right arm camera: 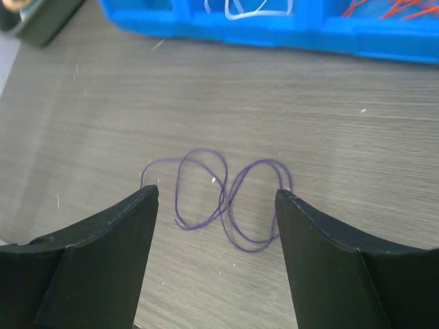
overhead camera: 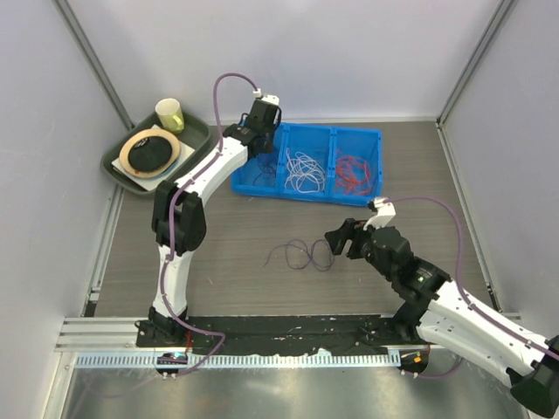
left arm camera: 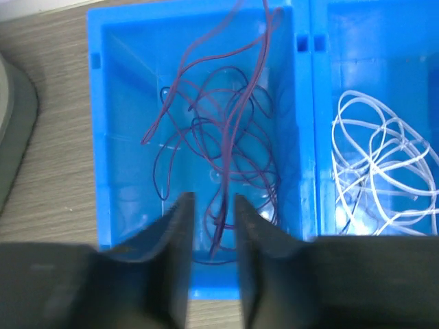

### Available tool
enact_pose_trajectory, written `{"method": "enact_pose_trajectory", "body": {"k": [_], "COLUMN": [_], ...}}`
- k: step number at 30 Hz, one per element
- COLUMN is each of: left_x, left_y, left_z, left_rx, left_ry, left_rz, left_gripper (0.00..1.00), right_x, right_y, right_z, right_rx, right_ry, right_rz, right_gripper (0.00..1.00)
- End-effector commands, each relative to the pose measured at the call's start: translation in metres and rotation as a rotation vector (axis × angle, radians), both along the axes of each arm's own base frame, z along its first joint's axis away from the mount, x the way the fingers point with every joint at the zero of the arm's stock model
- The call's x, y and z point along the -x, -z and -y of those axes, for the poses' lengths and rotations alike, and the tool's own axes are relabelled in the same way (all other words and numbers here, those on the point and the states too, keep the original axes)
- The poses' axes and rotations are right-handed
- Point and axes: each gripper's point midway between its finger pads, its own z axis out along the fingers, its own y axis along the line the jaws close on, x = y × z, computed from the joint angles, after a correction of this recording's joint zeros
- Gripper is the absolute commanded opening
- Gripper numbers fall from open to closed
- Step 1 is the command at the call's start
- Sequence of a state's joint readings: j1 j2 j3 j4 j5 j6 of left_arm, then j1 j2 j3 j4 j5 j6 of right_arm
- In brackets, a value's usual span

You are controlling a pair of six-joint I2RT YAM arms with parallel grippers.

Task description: Untangle the cables

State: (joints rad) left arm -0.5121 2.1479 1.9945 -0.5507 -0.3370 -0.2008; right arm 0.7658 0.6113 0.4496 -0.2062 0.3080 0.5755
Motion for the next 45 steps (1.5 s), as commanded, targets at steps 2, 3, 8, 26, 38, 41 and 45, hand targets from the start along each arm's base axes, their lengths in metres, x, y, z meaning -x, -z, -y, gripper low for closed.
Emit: {"method": "enact_pose_trajectory", "body": {"k": [2,3,8,26,38,41,45], "left_x": [0.014,0.015,0.026,0.180,0.282,0.294,0.301], "left_y": [0.005,-0.005,-0.054,-0.119,-0.078,-0.083,-0.092], "left_z": [0.004,0.002,-0.004,-0.113,-0.188,-0.203,-0.208], "left_rx": [0.012,0.016,0.063,0.334,0.474,0.503,0.545], "left_ry": [0.038,0.035,0.023,-0.353,-0.561,-0.610,-0.611], "left_rz": [-0.074,-0.061,0.001,0.141,0.229,0.282,0.325], "left_gripper": [0.48,0.60,0.78,1.00,1.00,1.00,1.00], "right_x": [0.008,0.006,0.005,-0.007,-0.010,-0.005,0.001], "right_y": [-0.002,0.002,0.012,0.079,0.136,0.149,0.160], "right_z": [-0.044,-0.049,-0.061,-0.064,-0.083,-0.078,-0.076], "right_rx": [0.028,0.060,0.167,0.398,0.490,0.513,0.496], "right_ry": [-0.221,-0.229,-0.232,-0.081,-0.041,-0.033,-0.024], "right_rz": [0.000,-0.015,-0.036,-0.347,-0.485,-0.515,-0.541], "right_gripper": [0.74,0.74,0.74,0.75,0.59,0.44,0.21]}}
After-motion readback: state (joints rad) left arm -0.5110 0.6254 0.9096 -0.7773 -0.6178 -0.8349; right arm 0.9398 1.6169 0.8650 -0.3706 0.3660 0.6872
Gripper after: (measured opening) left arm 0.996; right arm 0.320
